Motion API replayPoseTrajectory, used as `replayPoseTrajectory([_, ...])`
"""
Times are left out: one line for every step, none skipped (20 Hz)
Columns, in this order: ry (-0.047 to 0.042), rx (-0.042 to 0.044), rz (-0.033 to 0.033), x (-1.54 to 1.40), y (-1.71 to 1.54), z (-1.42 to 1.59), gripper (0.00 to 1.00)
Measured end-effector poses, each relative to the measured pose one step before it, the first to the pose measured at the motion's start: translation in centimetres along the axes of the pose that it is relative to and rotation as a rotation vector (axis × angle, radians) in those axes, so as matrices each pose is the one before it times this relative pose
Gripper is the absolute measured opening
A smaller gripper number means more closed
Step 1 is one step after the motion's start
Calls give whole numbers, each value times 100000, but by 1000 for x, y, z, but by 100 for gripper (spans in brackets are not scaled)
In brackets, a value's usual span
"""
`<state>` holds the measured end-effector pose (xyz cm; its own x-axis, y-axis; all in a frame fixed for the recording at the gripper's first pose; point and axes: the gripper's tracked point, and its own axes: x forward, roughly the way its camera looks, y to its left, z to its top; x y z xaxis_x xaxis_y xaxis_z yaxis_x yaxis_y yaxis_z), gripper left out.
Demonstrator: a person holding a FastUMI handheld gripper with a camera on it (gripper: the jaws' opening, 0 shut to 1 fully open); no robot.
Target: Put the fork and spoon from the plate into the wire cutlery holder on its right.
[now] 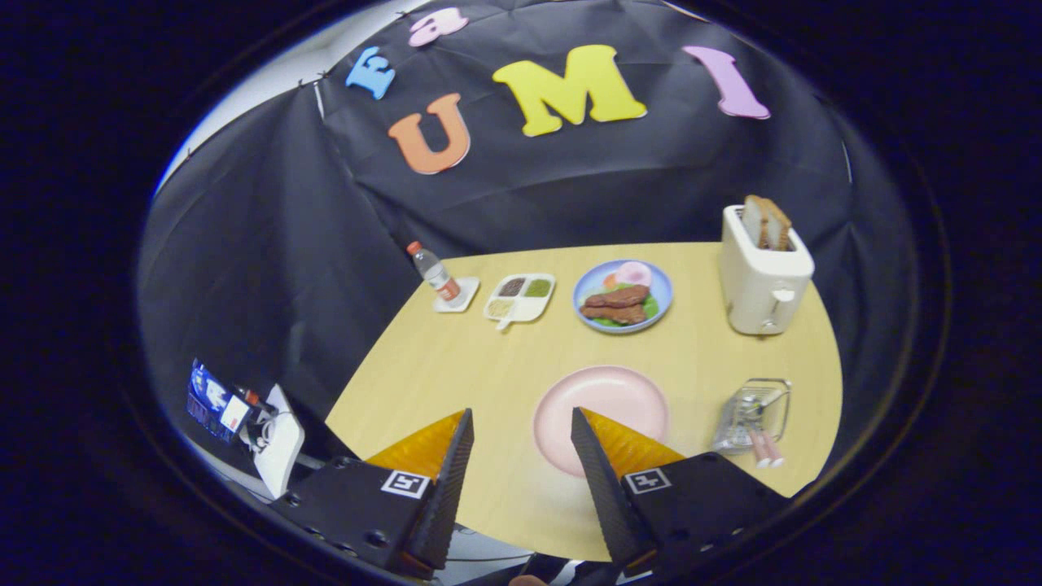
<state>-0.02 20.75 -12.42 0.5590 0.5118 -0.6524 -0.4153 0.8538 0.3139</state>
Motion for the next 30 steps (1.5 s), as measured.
replayPoseTrajectory([3726,-498,1930,1717,1121,-1570,71])
replayPoseTrajectory([4867,464,2761,1587,1343,-1980,71])
replayPoseTrajectory([4483,863,2175,1134,969,-1626,72])
replayPoseTrajectory([1841,1684,1158,645,590,-856,72])
replayPoseTrajectory([-3210,1876,1303,51,571,93,72])
replayPoseTrajectory([-5151,154,215,-318,378,922,72])
replayPoseTrajectory([-5256,-610,-1172,-514,-186,953,72])
replayPoseTrajectory([-5355,-522,-2105,-332,-336,1106,72])
replayPoseTrajectory([-5531,36,-2344,-477,-266,1273,75])
replayPoseTrajectory([-5631,-244,-1875,-596,464,1090,78])
replayPoseTrajectory([-4430,-2043,-1871,-498,267,708,81])
replayPoseTrajectory([-2686,-4177,-1535,-376,151,484,84])
replayPoseTrajectory([-2184,-4133,-1705,-347,-218,500,96])
replayPoseTrajectory([-3618,-2701,-3060,-390,-856,796,96])
replayPoseTrajectory([-3528,-694,-2499,-340,-673,767,96])
replayPoseTrajectory([-3159,-28,-2670,-286,-692,895,97])
replayPoseTrajectory([-2787,-721,-4996,-378,-1186,949,96])
replayPoseTrajectory([-3970,-1096,-6422,-612,-1942,1251,96])
replayPoseTrajectory([-7956,-347,-5151,-599,-1285,2214,96])
replayPoseTrajectory([-7050,-618,-2251,-440,-770,1901,96])
replayPoseTrajectory([-6234,-1460,-2971,-838,-762,1401,96])
replayPoseTrajectory([-3352,-194,-2589,-581,-814,746,96])
replayPoseTrajectory([-3729,789,-2762,-487,-608,769,96])
replayPoseTrajectory([-2297,-72,-1839,-214,-553,537,96])
replayPoseTrajectory([-455,-571,-888,-50,-314,100,96])
replayPoseTrajectory([563,-667,-370,-70,-60,-255,96])
replayPoseTrajectory([1414,278,331,56,75,-365,96])
replayPoseTrajectory([1182,568,-19,254,96,-331,96])
replayPoseTrajectory([1250,505,-475,143,-92,-233,96])
replayPoseTrajectory([2022,1004,-1,-17,43,-417,96])
